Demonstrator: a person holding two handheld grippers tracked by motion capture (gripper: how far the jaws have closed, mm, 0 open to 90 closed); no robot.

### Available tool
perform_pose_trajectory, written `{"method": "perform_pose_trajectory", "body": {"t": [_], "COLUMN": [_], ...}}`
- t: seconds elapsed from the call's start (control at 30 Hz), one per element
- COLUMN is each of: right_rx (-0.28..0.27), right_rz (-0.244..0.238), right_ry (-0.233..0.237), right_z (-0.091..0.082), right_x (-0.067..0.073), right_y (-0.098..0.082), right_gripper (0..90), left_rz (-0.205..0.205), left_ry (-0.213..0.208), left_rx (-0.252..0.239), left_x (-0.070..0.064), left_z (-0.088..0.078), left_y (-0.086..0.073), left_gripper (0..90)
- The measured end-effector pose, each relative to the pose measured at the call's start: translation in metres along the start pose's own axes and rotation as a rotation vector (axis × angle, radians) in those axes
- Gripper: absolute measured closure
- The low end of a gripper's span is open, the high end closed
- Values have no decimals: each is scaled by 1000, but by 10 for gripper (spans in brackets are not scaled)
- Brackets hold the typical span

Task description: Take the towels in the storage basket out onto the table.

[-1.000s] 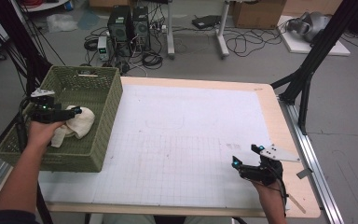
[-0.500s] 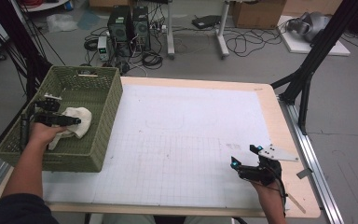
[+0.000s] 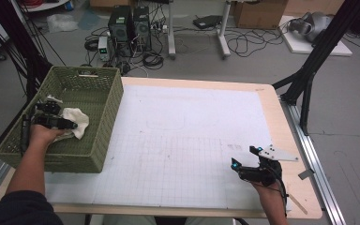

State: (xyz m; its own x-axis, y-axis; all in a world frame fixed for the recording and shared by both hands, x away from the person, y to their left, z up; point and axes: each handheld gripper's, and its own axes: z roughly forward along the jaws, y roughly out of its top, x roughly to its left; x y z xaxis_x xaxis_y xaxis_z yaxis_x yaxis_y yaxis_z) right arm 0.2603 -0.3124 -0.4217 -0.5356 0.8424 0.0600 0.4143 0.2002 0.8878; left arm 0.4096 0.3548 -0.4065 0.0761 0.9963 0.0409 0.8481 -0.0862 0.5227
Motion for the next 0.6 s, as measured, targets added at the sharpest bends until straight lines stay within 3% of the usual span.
{"method": "perform_pose_trajectory", "body": {"t": [0.1, 0.13, 0.27, 0.33, 0.37, 0.43, 0.47, 0.5, 0.6], "right_rx": [-4, -4, -7, -10, -10, -10, -11, -11, -15], "right_rz": [7, 9, 16, 12, 12, 15, 15, 15, 16], "right_ry": [-2, -3, -5, -8, -8, -8, -8, -8, -5], "right_z": [-1, -2, -3, -3, -3, -3, -3, -3, -3], "right_x": [0, 0, -2, -2, -2, -2, -2, -2, -2], "right_y": [0, 0, -1, 0, 0, 0, 0, 0, 1], "right_gripper": [110, 110, 110, 110, 110, 110, 110, 110, 110], "left_rz": [-9, -2, -17, -38, -38, -67, -101, -101, -145], "left_ry": [0, -4, -31, -56, -56, -84, -114, -114, -146], "left_rx": [-13, -22, -93, -153, -153, -211, -271, -271, -363], "left_x": [2, 1, 2, 4, 4, 6, 9, 9, 14], "left_z": [-5, -7, -14, -20, -20, -26, -33, -33, -47], "left_y": [0, 1, 4, 5, 5, 6, 6, 6, 6], "left_gripper": [671, 688, 706, 711, 711, 711, 712, 712, 712]}}
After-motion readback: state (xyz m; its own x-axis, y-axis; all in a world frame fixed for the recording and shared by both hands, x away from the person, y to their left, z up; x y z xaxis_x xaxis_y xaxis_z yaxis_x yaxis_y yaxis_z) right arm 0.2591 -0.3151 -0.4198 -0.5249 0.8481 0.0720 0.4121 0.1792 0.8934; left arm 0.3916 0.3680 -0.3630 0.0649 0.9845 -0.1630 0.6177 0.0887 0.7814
